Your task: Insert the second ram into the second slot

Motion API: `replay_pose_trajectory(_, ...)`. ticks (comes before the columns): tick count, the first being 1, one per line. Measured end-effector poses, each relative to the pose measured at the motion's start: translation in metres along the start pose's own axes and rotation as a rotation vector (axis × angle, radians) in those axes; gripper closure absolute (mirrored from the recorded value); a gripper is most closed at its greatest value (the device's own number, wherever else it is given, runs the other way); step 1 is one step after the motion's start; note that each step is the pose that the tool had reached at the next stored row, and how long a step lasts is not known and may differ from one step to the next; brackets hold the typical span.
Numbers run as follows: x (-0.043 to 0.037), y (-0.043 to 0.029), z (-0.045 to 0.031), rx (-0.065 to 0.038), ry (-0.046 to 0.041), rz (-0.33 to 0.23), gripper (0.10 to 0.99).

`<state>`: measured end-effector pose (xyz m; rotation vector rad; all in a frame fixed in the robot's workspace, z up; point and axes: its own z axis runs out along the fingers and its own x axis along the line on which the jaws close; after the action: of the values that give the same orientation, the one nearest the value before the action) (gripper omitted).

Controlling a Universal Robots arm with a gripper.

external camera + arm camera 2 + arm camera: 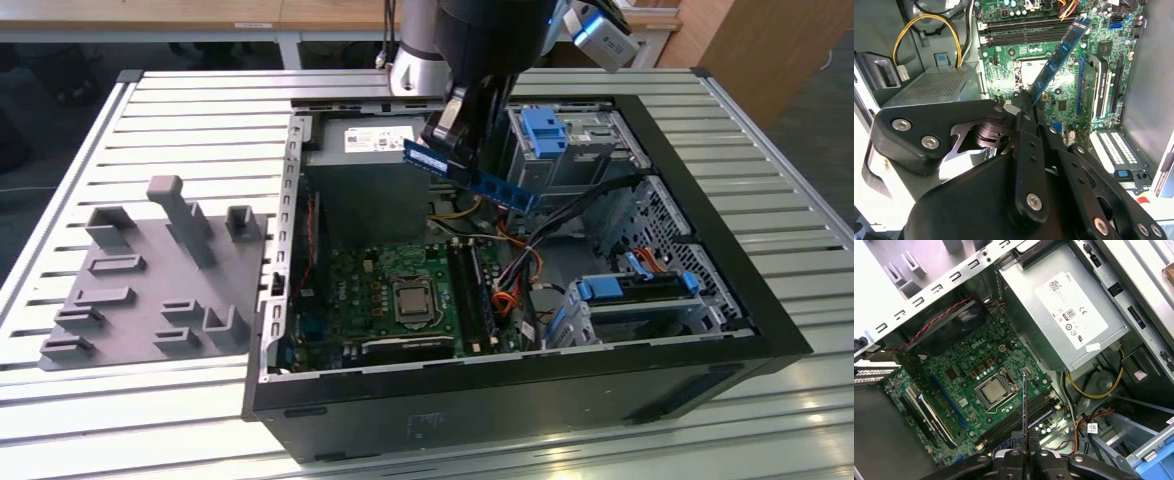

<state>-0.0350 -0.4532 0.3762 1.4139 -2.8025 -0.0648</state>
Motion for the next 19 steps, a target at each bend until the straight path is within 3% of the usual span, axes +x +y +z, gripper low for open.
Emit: replay_pose_trajectory(19,0.0000,0.0000,0.0005,0.000,-0.0007,0.020,0.949)
